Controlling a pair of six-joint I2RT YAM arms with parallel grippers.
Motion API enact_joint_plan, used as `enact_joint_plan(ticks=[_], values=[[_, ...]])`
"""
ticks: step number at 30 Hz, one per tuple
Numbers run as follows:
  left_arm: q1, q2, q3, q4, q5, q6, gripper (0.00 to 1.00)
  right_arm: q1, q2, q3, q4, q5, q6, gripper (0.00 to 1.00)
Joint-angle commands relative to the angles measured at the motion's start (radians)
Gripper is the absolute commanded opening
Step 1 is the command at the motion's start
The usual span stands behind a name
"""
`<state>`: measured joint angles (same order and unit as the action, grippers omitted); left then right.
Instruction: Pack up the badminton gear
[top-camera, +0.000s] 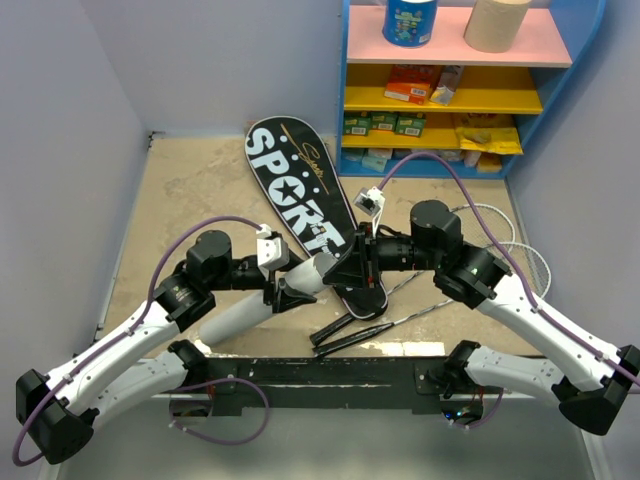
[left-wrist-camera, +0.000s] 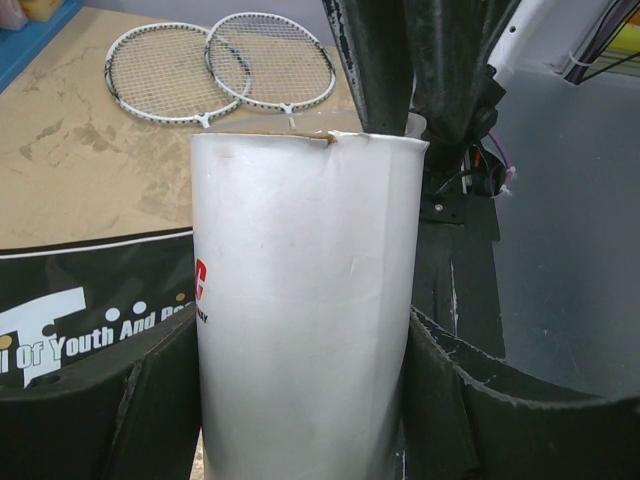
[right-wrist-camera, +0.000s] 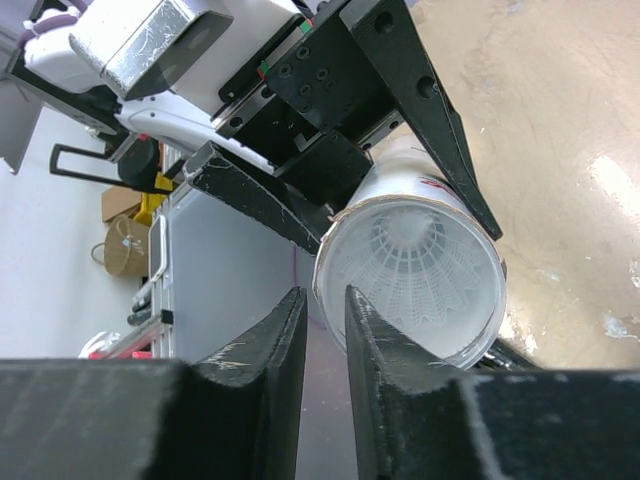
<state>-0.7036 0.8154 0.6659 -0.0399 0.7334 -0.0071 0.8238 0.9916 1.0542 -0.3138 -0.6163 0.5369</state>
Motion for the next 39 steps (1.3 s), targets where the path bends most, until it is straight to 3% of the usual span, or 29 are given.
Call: enact_joint_plan(ticks=[1, 10, 23, 39], values=[[-0.004, -0.009, 0.043, 0.094, 0.011, -0.002, 0.06, 0.006, -0.014, -0.019, -0.048, 0.01, -0.026, 0.2], [-0.004, -0.007, 0.043, 0.094, 0.009, -0.002, 0.06, 0.006, -0.022, -0.028, -0.051, 0.018, -0.029, 0.0], [-0.002, -0.007, 0.043, 0.092, 0.011, -0.002, 0.06, 0.005, -0.059, 0.03, -0.113, 0.121, -0.038, 0.0], [-0.004, -0.018, 0.043, 0.094, 0.012, -0.002, 0.05, 0.006, -0.114, 0.017, 0.057, 0.188, 0.084, 0.0]])
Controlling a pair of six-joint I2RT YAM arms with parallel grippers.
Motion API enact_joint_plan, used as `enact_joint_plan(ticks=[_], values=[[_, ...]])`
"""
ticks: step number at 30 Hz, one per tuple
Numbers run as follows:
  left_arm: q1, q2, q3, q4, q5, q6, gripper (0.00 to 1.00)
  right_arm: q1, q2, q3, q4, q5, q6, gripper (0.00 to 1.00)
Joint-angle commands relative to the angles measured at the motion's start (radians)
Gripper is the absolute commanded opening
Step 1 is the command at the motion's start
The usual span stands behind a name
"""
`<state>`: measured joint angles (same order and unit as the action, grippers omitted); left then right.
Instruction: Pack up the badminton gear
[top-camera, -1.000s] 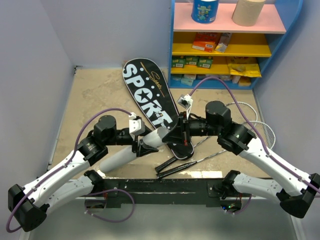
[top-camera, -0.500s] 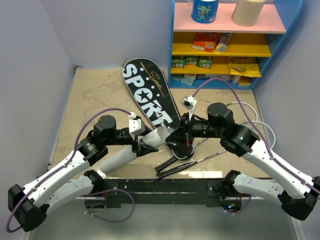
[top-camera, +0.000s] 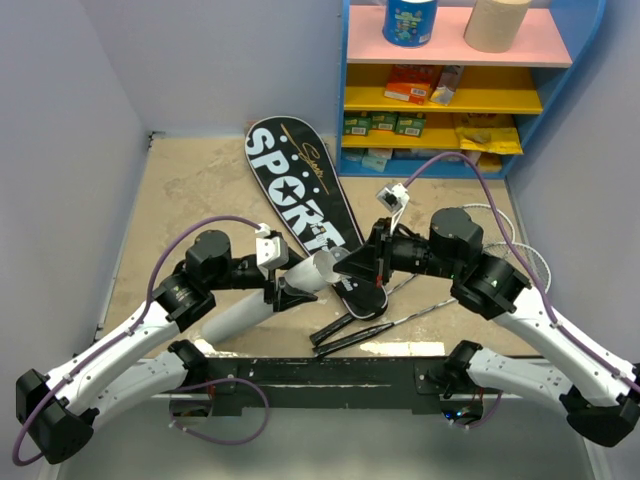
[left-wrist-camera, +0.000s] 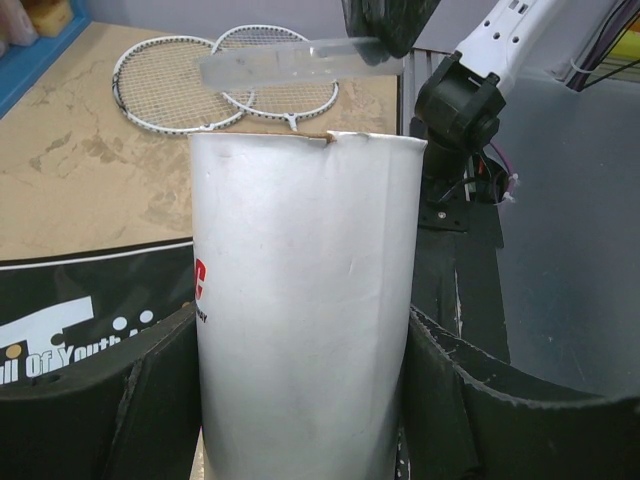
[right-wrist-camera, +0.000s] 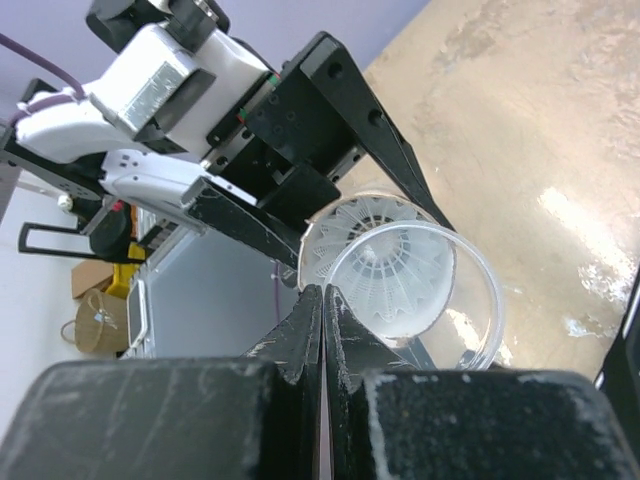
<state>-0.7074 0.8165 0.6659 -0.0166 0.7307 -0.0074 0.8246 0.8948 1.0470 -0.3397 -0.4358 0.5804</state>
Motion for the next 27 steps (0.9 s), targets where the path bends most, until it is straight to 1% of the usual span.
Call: enact_joint_plan(ticks=[1, 12, 18, 27], values=[[0.002, -0.019, 0.041, 0.07, 0.015, -0.002, 0.06, 0.005, -0.019, 0.016, 0.09, 0.005, 0.05, 0.0], [0.0, -0.023, 0.041, 0.072, 0.016, -0.002, 0.06, 0.005, -0.017, -0.059, 0.263, -0.061, 0.136, 0.0], [0.0, -0.028, 0.04, 0.075, 0.013, -0.002, 0.06, 0.004, -0.008, -0.094, 0.31, -0.08, 0.164, 0.0], [0.0, -0.023, 0.04, 0.076, 0.013, -0.005, 0.06, 0.005, -0.007, -0.128, 0.335, -0.095, 0.185, 0.0]])
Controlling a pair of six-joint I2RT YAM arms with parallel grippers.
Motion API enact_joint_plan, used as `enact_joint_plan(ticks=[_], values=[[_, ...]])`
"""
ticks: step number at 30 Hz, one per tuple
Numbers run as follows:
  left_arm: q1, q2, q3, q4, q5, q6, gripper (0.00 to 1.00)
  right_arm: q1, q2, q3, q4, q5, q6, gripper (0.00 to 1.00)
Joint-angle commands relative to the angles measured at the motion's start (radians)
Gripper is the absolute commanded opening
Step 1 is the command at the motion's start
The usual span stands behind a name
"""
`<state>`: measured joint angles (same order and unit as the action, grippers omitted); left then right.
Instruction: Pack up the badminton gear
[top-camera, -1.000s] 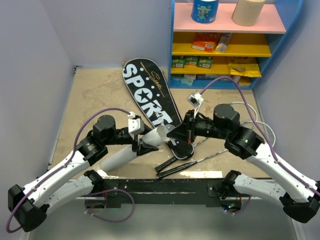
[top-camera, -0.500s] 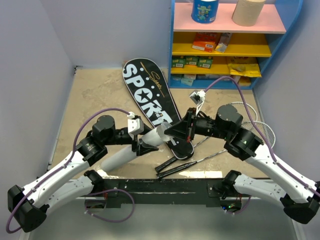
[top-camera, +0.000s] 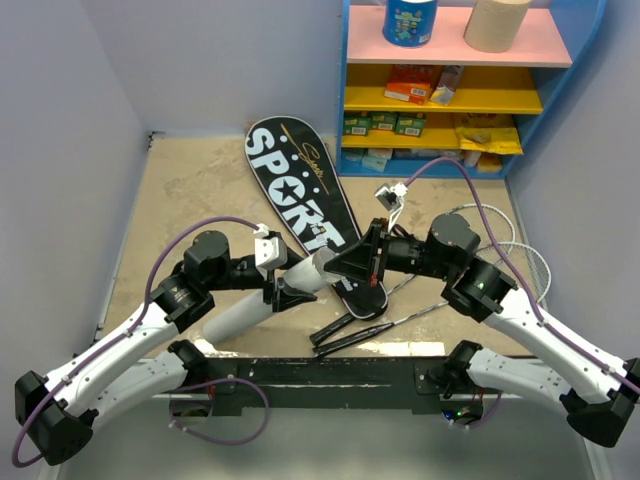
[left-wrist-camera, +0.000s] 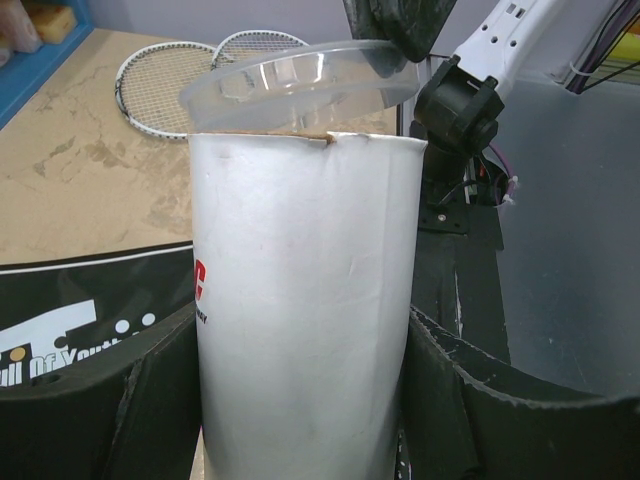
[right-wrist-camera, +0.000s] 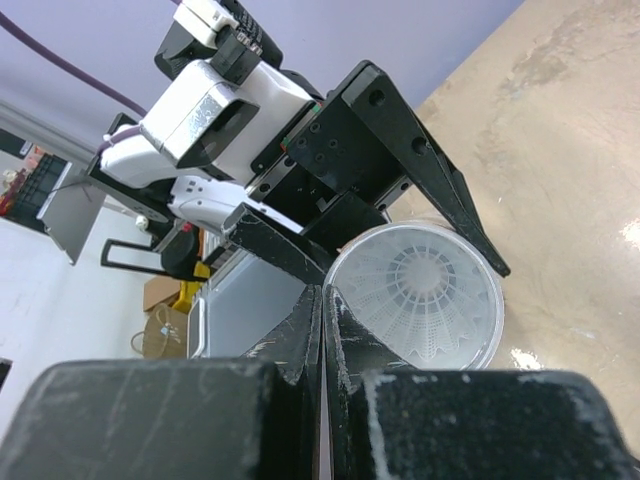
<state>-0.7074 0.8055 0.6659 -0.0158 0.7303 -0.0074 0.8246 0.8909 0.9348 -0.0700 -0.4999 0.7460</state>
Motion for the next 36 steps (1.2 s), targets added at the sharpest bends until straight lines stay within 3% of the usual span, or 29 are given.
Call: enact_joint_plan(ticks=[1, 25, 28, 32, 36], values=[[0.0, -0.012, 0.04, 0.076, 0.014, -0.006, 0.06, 0.005, -0.003, -0.019, 0.065, -0.029, 0.023, 0.0], [0.0, -0.008, 0.04, 0.074, 0.012, -0.005, 0.06, 0.018, 0.023, -0.097, 0.173, -0.045, 0.05, 0.0], [0.0, -0.008, 0.04, 0.076, 0.012, -0.005, 0.06, 0.019, 0.028, -0.108, 0.183, -0.057, 0.058, 0.08], [0.0, -0.009, 0.04, 0.076, 0.012, -0.006, 0.06, 0.024, 0.029, -0.134, 0.206, -0.063, 0.073, 0.3], [0.0, -0.014, 0.04, 0.076, 0.012, -0.003, 0.06, 0.025, 0.034, -0.16, 0.225, -0.062, 0.087, 0.43]])
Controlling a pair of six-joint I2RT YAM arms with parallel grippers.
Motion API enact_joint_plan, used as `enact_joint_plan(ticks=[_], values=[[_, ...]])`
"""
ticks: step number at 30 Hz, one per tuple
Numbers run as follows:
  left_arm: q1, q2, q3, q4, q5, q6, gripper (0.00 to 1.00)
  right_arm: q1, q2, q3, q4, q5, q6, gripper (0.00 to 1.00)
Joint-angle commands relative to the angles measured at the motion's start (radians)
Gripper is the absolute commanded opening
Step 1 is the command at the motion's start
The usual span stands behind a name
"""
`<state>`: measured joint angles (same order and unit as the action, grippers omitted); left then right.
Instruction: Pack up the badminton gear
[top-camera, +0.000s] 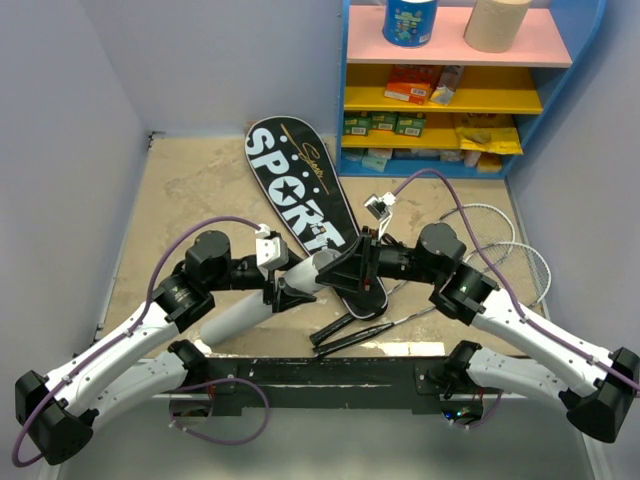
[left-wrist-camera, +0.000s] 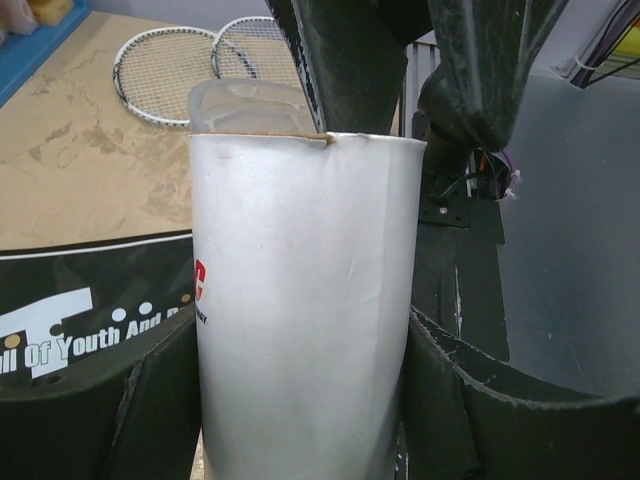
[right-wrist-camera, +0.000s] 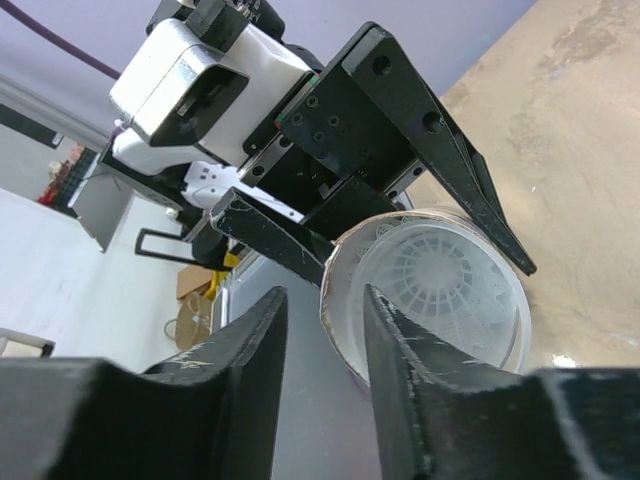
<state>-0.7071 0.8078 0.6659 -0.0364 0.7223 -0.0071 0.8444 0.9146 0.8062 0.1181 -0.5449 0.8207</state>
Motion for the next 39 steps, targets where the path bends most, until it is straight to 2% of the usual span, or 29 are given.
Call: enact_joint_plan(ticks=[1, 6, 18, 25, 29, 34, 39], values=[[0.001, -0.016, 0.04, 0.096, 0.02, -0.005, 0.06, 0.007, 0.013, -0.035, 0.038, -0.012, 0.014, 0.44], [0.001, -0.016, 0.04, 0.098, 0.02, -0.005, 0.06, 0.007, 0.018, -0.033, 0.054, -0.01, 0.017, 0.45], [0.001, -0.013, 0.04, 0.098, 0.02, -0.005, 0.06, 0.008, -0.023, 0.066, -0.087, 0.043, -0.057, 0.47], [0.0, -0.013, 0.04, 0.098, 0.022, -0.005, 0.06, 0.007, -0.039, 0.243, -0.311, 0.121, -0.153, 0.49], [0.001, -0.015, 0.04, 0.098, 0.022, -0.005, 0.06, 0.007, -0.043, 0.347, -0.486, 0.236, -0.204, 0.49], [0.0, -0.016, 0.04, 0.099, 0.025, -0.007, 0.06, 0.007, -0.039, 0.386, -0.604, 0.342, -0.236, 0.49], [0.0, -0.018, 0.04, 0.101, 0.019, -0.007, 0.06, 0.007, -0.016, 0.352, -0.728, 0.485, -0.239, 0.48]])
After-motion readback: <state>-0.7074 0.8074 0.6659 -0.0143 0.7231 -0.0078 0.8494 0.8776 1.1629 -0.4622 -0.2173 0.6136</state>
